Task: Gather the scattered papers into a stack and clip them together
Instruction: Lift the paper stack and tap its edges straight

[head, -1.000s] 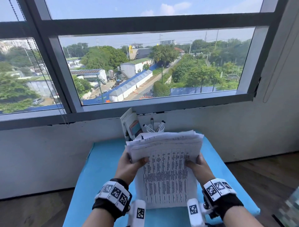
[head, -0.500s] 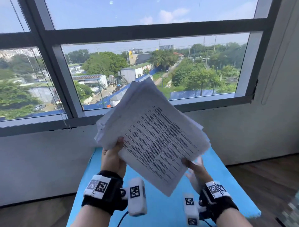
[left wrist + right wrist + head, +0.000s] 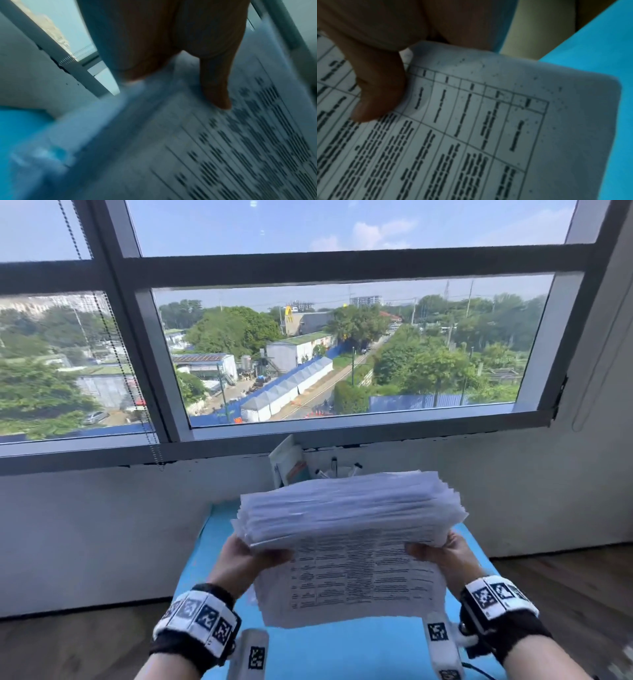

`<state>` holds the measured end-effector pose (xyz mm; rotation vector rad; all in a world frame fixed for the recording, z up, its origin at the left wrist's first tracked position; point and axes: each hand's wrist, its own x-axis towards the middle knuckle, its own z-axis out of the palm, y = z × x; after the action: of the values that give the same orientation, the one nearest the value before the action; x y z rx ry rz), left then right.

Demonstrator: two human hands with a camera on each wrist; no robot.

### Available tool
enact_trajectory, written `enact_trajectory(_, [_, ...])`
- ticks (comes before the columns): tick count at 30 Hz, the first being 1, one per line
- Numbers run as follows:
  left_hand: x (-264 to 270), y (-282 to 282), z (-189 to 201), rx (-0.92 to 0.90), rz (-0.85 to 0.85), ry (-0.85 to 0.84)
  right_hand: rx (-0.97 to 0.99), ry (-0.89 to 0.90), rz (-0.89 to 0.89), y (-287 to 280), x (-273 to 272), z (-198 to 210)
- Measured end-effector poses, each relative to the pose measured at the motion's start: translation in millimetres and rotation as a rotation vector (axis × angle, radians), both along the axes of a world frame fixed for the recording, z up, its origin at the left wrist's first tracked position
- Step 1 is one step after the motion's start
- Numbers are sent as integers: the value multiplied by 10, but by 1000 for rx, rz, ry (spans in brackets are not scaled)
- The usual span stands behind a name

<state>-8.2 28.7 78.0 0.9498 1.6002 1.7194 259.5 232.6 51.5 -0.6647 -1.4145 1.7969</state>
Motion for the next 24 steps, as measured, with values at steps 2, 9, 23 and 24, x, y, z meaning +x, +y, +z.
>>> enact_trajectory(2, [59, 71, -122, 17, 112, -37, 37, -41, -3, -34, -36, -24])
enact_trajectory(9, [111, -10, -495, -24, 84, -50, 78, -148, -50, -47, 26, -296])
enact_trajectory(23, [128, 115, -534, 56, -7, -72, 13, -94, -175, -82, -39, -342])
enact_trajectory(24, [107, 116, -553, 61, 15, -62, 7, -92, -190, -82, -24, -351])
